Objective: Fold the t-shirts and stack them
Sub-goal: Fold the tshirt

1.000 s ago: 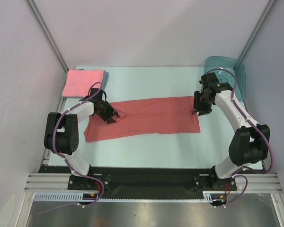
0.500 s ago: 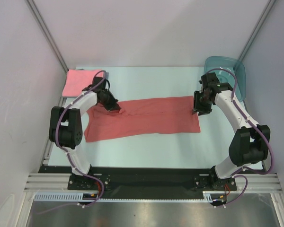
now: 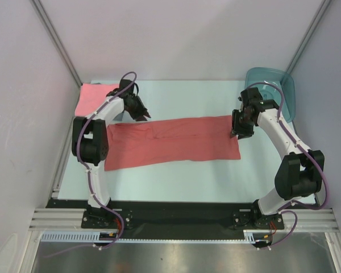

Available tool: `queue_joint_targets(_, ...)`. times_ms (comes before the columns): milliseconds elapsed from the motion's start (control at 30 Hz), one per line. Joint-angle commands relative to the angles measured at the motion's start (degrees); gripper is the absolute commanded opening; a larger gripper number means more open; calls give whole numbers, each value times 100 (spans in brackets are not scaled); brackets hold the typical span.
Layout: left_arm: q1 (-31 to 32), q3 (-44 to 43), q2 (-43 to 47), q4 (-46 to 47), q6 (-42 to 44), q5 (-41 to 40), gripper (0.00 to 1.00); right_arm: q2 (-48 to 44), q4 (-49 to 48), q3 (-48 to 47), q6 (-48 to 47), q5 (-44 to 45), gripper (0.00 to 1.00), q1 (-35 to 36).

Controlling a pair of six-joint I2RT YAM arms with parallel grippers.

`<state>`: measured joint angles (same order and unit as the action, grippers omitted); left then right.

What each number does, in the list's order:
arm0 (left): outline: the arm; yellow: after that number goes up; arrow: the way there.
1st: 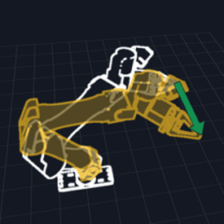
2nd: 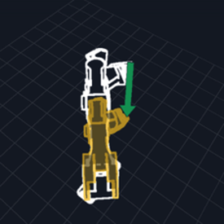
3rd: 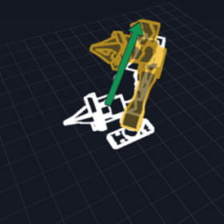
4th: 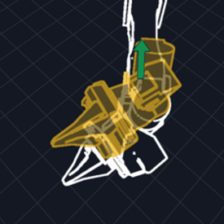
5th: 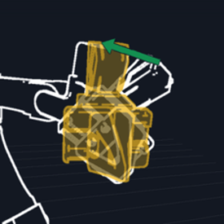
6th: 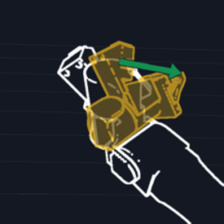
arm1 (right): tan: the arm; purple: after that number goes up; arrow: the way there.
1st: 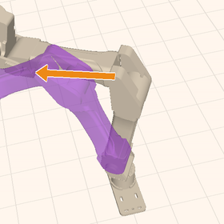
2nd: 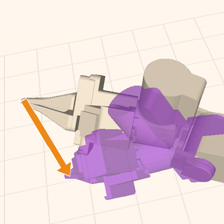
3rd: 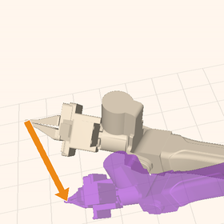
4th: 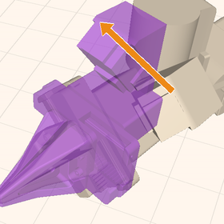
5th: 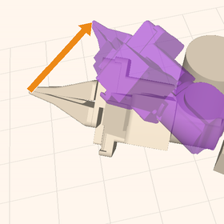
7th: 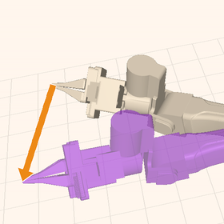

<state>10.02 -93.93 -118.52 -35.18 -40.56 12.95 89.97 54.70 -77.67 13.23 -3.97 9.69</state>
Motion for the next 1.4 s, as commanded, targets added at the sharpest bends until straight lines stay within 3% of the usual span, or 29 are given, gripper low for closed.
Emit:
queue_joint_targets(0,88,-197,214,-165,285,-161,40,-85,67,-143,-40,1,42,59)
queue_joint_targets(133,79,-91,627,-226,443,-415,49,-94,15,-108,-5,1,42,147)
queue_joint_targets(367,-114,480,1453,-428,821,-768,45,90,-178,-108,65,-43,42,252)
queue_joint_targets(600,-466,2375,2613,-244,795,-715,42,897,-363,-670,-14,168,42,261)
queue_joint_targets(800,-484,3371,3256,-139,646,-1031,42,1873,-478,-1512,-49,326,43,270)
queue_joint_targets(1100,-448,3285,2923,-24,593,-1234,45,3271,-180,-2437,30,783,43,226)
queue_joint_targets(1367,-457,3451,3028,-24,672,-1207,45,2903,-416,-1726,39,854,43,-73)
